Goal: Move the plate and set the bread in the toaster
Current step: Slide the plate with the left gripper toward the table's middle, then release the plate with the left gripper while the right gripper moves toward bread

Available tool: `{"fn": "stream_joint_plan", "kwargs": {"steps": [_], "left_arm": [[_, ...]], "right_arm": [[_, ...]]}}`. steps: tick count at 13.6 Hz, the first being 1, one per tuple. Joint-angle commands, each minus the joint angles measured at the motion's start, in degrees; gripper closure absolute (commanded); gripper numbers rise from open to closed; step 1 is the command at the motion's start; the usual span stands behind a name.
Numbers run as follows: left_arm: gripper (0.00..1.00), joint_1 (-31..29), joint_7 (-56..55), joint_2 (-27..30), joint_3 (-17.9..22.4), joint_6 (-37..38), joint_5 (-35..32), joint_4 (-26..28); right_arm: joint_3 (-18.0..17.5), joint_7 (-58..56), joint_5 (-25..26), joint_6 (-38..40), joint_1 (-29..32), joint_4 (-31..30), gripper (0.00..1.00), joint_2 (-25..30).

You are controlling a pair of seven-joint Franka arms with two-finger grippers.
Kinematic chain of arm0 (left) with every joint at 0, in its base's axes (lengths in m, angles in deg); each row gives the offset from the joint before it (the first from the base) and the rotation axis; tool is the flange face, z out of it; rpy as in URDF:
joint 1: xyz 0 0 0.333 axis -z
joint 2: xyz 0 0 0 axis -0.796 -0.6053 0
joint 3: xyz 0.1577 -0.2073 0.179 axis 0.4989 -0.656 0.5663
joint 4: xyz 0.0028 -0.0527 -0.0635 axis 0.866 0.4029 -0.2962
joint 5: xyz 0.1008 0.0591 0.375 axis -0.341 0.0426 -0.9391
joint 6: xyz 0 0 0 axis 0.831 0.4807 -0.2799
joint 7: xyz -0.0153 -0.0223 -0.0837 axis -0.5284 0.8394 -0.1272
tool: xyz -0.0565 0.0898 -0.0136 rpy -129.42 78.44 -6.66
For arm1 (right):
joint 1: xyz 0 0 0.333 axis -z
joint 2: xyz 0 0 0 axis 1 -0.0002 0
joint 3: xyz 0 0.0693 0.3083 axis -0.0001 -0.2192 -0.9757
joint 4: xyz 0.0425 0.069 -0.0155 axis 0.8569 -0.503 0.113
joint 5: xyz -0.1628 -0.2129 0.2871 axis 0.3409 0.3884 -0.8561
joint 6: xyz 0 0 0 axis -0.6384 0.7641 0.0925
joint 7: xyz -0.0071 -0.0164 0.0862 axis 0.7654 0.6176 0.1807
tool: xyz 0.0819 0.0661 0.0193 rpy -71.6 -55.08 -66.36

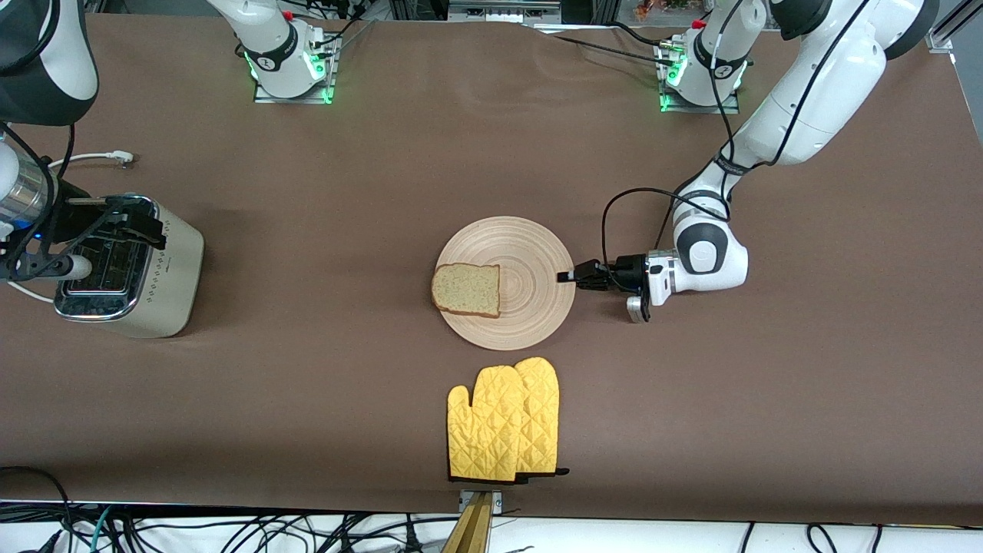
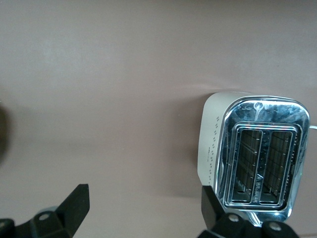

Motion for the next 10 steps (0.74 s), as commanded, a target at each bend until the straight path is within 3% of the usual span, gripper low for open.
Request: {"fn": "stream_joint_plan", "kwargs": {"steps": [1, 3, 6, 8, 10], "left_arm": [[0.00, -1.1, 0.1, 3.6, -0.1, -0.1, 1.1, 1.2], [0.00, -3.2, -6.3, 5.1, 0.0, 2.4, -6.9, 0.8], [0.00, -12.1, -18.9, 6.2, 0.1, 19.1, -28.0, -2.6], [0.00, -16.7, -25.7, 8.3, 0.2, 27.7, -38.8, -6.6], [0.00, -19.0, -34.9, 9.3, 0.4, 36.7, -49.4, -14.6]], "right_arm": [[-0.1, -0.1, -0.9, 0.5, 0.0, 0.2, 0.00, -0.6], [-0.3, 0.0, -0.9, 0.7, -1.1, 0.2, 0.00, -1.1], [-0.2, -0.1, -0.2, 3.3, -3.3, -0.3, 0.00, -3.1], [-0.2, 0.3, -4.4, 0.3, -4.7, -0.3, 0.00, -4.2], [-0.2, 4.6, -8.8, -2.7, -7.7, -0.3, 0.00, -7.1]]}}
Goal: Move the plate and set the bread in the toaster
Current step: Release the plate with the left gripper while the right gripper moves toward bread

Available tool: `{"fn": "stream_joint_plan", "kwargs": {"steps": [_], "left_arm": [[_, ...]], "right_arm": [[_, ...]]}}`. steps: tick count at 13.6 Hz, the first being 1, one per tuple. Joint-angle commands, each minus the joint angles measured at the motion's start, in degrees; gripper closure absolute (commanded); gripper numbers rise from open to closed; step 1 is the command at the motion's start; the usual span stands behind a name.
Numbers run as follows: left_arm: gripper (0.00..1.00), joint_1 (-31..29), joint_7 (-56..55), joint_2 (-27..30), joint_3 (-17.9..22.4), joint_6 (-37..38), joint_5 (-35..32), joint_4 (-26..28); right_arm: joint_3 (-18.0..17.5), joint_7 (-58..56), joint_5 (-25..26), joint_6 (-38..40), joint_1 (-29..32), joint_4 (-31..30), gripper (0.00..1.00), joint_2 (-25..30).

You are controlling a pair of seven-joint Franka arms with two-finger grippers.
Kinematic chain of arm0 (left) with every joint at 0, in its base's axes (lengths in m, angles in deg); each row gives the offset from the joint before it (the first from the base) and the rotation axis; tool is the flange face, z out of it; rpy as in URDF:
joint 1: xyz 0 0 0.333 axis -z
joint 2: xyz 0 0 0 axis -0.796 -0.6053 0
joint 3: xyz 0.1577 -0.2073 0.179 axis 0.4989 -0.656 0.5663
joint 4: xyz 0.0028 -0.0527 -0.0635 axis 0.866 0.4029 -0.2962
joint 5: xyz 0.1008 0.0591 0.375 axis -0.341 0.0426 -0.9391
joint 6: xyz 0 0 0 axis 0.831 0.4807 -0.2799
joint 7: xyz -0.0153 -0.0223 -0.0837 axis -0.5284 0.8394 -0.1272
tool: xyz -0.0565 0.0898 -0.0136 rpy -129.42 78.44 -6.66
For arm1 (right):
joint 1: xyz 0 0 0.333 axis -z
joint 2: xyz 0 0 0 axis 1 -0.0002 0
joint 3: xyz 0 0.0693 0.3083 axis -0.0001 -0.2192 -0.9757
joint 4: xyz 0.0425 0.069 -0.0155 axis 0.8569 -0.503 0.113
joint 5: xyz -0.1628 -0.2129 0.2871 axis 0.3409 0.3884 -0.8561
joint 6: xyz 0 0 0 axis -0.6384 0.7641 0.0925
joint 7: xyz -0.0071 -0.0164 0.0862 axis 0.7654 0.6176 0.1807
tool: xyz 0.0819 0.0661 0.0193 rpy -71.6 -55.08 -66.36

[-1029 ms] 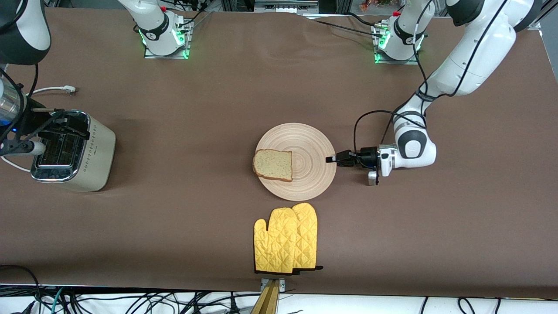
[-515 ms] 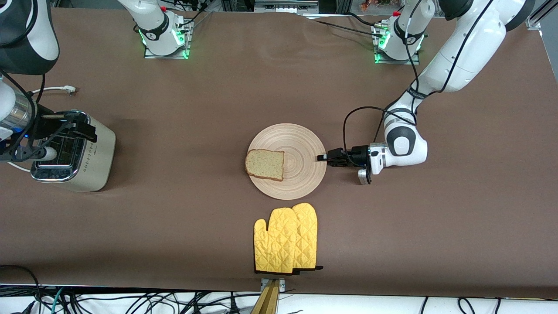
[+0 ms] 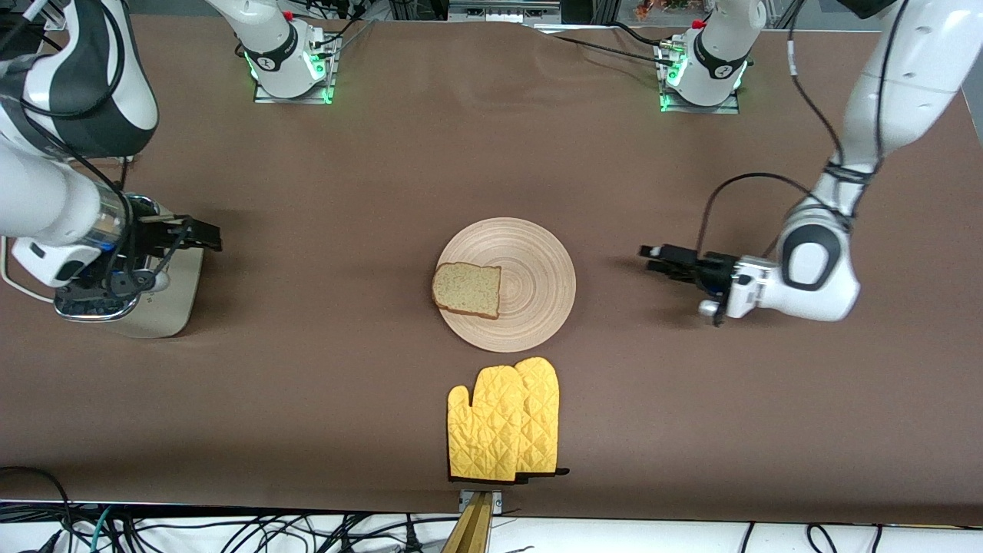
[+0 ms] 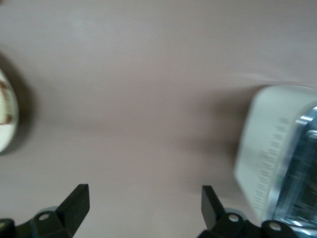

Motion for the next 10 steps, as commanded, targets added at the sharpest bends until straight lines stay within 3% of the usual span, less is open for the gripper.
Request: {"fn": "stream_joint_plan", "kwargs": {"steps": [1, 3, 5, 7, 10], "left_arm": [[0.00, -0.6, -14.2, 1.8, -0.1, 10.4, -12.9, -11.5], [0.00, -0.1, -25.5, 1.8, -0.8, 16.4, -20.9, -20.1], [0.00, 0.6, -29.0, 2.9, -1.1, 19.3, -29.9, -27.4], [0.00, 0.7, -31.2, 6.6, -1.1, 19.8, -34.7, -28.7], [0.00, 4.4, -35.5, 13.5, -1.9, 19.1, -40.2, -28.7]], "right_arm": [[0.1, 6.5, -4.7, -5.0, -5.1, 0.1, 0.00, -3.7], [0.1, 12.9, -5.4, -11.8, -10.4, 0.1, 0.00, -7.5], [0.1, 16.9, -6.5, -19.8, -15.1, 0.1, 0.00, -11.4], [0.1, 20.0, -11.5, -26.8, -18.2, 0.3, 0.00, -15.3], [0.0, 20.2, -13.2, -32.7, -20.7, -0.4, 0.00, -19.7]]}}
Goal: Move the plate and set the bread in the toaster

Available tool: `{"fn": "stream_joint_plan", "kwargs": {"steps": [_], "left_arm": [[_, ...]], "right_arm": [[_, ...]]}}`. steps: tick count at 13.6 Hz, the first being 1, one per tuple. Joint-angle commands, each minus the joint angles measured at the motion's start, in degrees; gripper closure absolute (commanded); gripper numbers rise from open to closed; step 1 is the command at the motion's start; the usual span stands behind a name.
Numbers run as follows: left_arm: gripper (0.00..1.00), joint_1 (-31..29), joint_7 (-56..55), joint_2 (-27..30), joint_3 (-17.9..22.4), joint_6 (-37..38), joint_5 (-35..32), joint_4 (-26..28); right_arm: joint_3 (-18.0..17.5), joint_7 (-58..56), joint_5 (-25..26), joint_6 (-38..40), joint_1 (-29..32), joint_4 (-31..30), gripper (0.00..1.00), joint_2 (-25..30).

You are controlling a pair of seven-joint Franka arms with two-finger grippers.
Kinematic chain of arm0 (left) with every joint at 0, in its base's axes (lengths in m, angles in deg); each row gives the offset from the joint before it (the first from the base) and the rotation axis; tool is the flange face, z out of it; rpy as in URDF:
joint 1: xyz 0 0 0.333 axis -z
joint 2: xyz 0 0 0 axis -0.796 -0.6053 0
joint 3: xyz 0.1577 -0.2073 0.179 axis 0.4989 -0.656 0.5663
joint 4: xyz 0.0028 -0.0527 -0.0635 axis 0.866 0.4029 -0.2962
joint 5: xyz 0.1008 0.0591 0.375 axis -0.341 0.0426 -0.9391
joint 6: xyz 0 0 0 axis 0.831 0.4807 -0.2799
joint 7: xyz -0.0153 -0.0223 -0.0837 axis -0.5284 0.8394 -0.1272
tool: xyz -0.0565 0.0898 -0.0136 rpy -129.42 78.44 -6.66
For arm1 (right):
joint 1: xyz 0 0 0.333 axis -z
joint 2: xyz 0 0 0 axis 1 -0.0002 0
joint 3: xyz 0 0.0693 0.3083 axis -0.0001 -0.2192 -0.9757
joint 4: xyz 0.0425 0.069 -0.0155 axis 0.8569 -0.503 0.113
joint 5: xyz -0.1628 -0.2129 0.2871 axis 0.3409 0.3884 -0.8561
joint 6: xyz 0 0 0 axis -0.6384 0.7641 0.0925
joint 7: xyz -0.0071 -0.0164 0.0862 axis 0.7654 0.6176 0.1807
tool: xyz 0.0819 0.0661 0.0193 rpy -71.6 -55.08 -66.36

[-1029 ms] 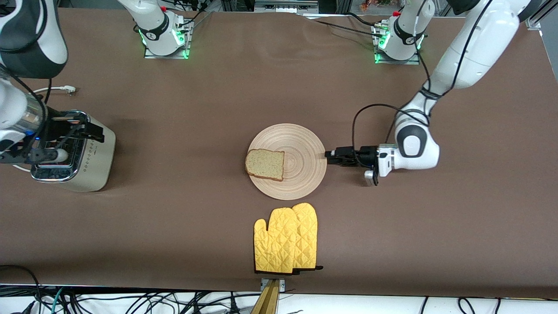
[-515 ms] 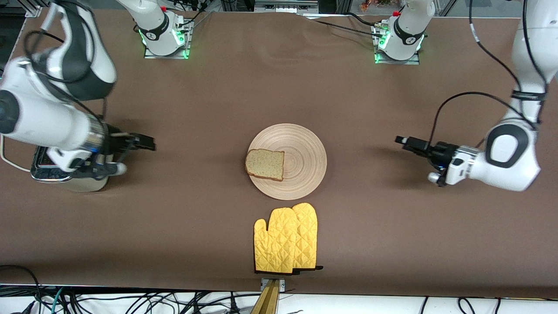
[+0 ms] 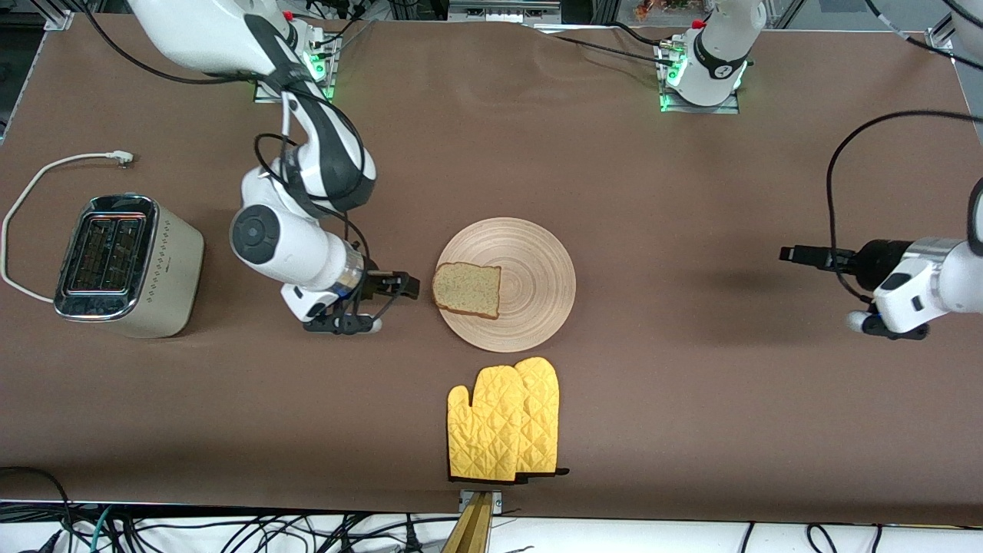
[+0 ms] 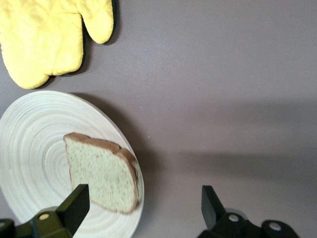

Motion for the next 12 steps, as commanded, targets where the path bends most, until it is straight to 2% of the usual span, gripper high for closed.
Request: {"fn": "stream_joint_plan", "kwargs": {"steps": [1, 3, 4, 5, 6, 7, 8, 9, 10, 12], "left_arm": [[0.00, 5.3, -8.2, 5.4, -0.2, -1.0, -6.0, 0.4], [0.00, 7.6, -13.5, 10.8, 0.5, -6.2, -12.9, 2.8], [0.00, 8.3, -13.4, 13.5, 2.0, -7.7, -13.4, 6.8], [0.00, 10.2, -13.0, 16.5, 5.4, -8.2, -12.4, 9.6], [0.00, 12.9, -11.6, 18.8, 10.1, -8.9, -8.0, 12.2], [0.00, 15.9, -10.4, 21.7, 14.9, -11.9, -3.6, 15.9], [0.00, 18.6, -10.5, 25.3, 18.1, -16.3, -2.8, 21.7], [0.00, 19.0, -10.3, 27.7, 18.7, -20.9, -2.7, 26.1], [0.00, 19.3, -10.1, 28.9, 18.7, -22.9, -2.7, 28.3], [0.00, 20.9, -10.3, 28.7, 19.3, -22.8, -2.9, 28.1]], "right_arm": [[0.3, 0.3, -3.1, -4.3, -1.3, -0.8, 0.00, -2.2], [0.3, 0.3, -3.4, -9.9, -2.7, -2.9, 0.00, -3.6], [0.3, 0.4, -3.4, -11.0, -3.1, -3.0, 0.00, -4.0], [0.4, 0.4, -3.4, -11.2, -3.5, -3.0, 0.00, -4.5], [0.3, 0.4, -3.4, -11.4, -3.6, -3.0, 0.00, -4.7], [0.3, 0.4, -3.4, -12.0, -3.9, -2.8, 0.00, -5.3], [0.3, 0.4, -3.4, -12.6, -4.0, -2.7, 0.00, -5.5], [0.4, 0.4, -3.4, -12.7, -4.3, -2.6, 0.00, -6.0], [0.3, 0.4, -3.4, -12.7, -4.4, -2.4, 0.00, -6.2], [0.3, 0.4, -3.5, -13.7, -5.1, -2.4, 0.00, -6.9]]}}
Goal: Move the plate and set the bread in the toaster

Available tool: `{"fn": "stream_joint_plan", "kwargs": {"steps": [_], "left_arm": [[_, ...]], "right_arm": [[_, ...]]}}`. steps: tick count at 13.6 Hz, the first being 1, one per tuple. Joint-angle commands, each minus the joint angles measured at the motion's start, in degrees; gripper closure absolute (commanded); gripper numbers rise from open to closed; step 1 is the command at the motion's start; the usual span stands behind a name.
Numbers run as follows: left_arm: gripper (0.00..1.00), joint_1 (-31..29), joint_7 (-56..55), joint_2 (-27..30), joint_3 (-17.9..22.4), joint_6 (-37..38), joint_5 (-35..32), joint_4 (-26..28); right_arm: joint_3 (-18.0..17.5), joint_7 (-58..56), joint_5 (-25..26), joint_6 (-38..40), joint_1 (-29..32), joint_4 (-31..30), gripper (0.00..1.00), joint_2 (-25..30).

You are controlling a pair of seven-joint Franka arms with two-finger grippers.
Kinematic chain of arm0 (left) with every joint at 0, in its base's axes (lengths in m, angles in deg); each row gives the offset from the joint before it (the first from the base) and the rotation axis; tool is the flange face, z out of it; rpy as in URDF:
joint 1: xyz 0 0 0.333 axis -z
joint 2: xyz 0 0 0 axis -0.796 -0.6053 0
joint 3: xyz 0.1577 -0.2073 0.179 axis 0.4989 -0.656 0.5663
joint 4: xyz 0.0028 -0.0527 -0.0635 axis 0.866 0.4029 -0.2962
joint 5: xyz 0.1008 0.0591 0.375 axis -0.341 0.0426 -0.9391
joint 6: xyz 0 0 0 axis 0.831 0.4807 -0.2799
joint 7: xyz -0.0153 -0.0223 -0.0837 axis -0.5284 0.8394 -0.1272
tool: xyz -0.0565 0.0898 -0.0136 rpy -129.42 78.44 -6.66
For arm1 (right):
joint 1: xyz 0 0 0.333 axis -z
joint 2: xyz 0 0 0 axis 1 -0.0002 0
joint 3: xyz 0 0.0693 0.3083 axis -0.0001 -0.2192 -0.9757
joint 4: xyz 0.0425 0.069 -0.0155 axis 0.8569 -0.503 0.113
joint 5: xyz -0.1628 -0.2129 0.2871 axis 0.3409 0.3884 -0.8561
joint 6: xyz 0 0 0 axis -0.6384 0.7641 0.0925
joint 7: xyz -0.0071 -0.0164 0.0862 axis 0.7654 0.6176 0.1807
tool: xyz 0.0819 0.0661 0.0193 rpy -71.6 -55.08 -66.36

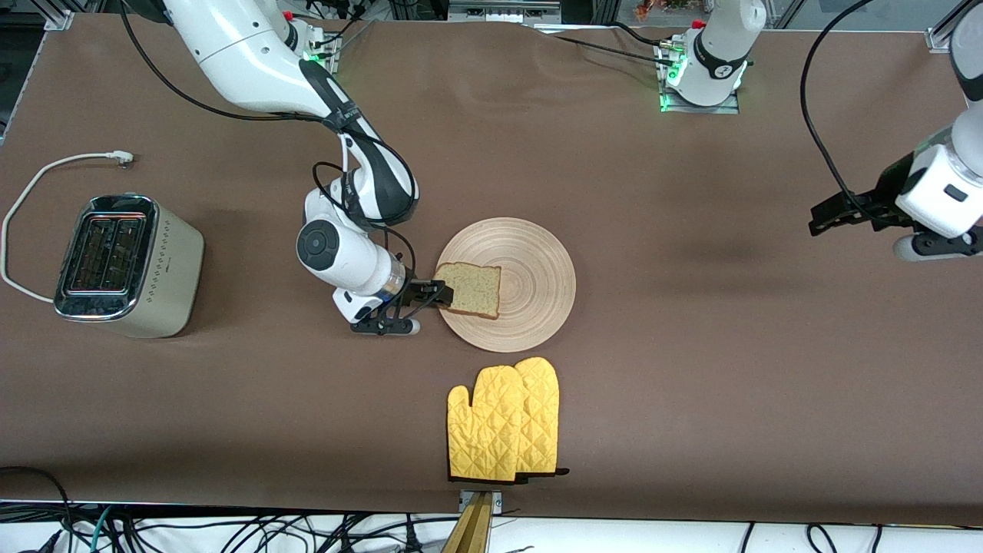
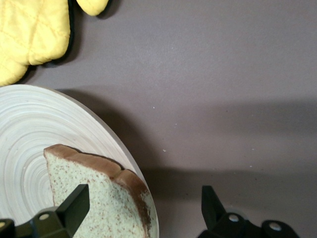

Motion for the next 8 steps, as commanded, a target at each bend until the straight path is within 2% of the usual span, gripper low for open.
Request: {"fn": "stream_joint_plan", "kwargs": {"steps": [1, 3, 8], "left_arm": [[0.00, 2.6, 0.3, 2.9, 1.8, -1.8, 0.8, 3.7], [0.00, 5.3, 0.0, 2.7, 1.8, -1.5, 0.8, 3.4], [0.00, 6.9, -0.4, 3.2, 1.9, -0.2, 0.7, 2.3]], "right_arm": [[0.4, 0.4, -1.1, -2.9, -1.9, -0.2, 0.00, -1.2], [0.4, 1.0, -1.1, -3.4, -2.7, -0.1, 0.00, -1.7], [0.4, 0.6, -0.8, -2.8, -2.8, -0.1, 0.00, -1.3]]}}
